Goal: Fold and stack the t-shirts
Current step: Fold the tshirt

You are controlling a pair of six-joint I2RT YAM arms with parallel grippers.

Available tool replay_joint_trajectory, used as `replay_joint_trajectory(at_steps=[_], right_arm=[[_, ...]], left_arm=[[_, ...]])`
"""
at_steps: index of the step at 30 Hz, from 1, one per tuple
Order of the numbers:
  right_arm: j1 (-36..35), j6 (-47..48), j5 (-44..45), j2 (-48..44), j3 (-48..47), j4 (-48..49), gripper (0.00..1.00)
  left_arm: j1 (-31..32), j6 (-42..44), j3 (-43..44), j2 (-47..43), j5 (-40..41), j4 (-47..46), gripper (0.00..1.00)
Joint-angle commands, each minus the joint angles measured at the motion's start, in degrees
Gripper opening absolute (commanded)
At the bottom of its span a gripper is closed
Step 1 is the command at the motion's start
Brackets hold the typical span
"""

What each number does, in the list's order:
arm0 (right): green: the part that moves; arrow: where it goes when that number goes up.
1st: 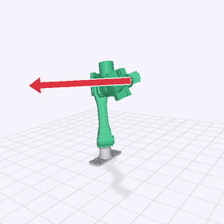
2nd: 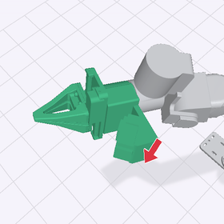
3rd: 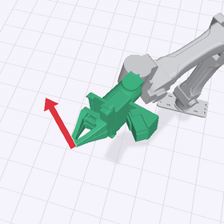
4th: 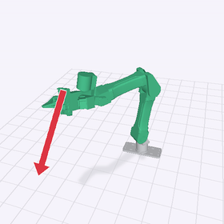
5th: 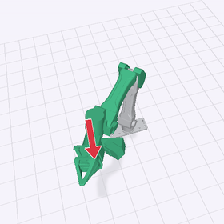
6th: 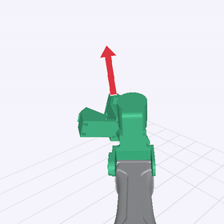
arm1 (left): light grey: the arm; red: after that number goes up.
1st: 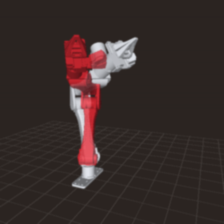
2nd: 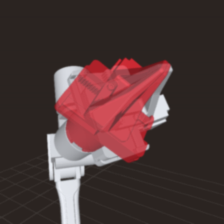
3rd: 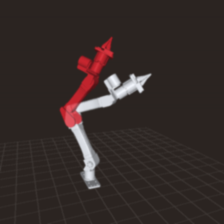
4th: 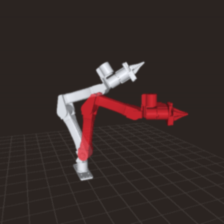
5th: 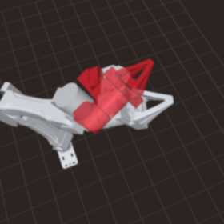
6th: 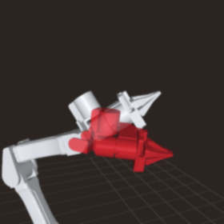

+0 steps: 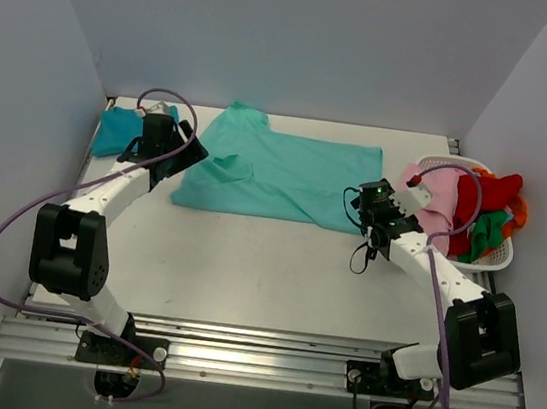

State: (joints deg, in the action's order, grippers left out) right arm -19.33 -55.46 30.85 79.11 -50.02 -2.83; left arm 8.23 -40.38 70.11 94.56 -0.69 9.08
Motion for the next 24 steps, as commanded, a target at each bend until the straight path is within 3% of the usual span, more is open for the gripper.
replay_joint_trajectory(at_steps=[1, 9, 17, 24], right_arm=[[-1.0, -1.6, 2.1, -2.3, 1.9, -0.4, 0.72], [0.4, -0.4, 2.7, 4.3, 2.6, 5.1, 0.68], [5.4, 2.5, -1.7, 16.2, -4.8, 9.6, 0.47], [6.1, 3.8, -1.8, 23.3, -11.9, 10.3, 0.41]], left_arm=[[1.2, -1.7, -4.4, -4.5, 1.3, -2.3, 0.78], [5.8, -2.5, -10.2, -4.2, 2.2, -5.2, 0.77], [7.2, -1.7, -10.0, -0.3, 2.7, -6.2, 0.76], [7.1, -0.8, -9.0, 3.3, 2.5, -7.2, 0.75]])
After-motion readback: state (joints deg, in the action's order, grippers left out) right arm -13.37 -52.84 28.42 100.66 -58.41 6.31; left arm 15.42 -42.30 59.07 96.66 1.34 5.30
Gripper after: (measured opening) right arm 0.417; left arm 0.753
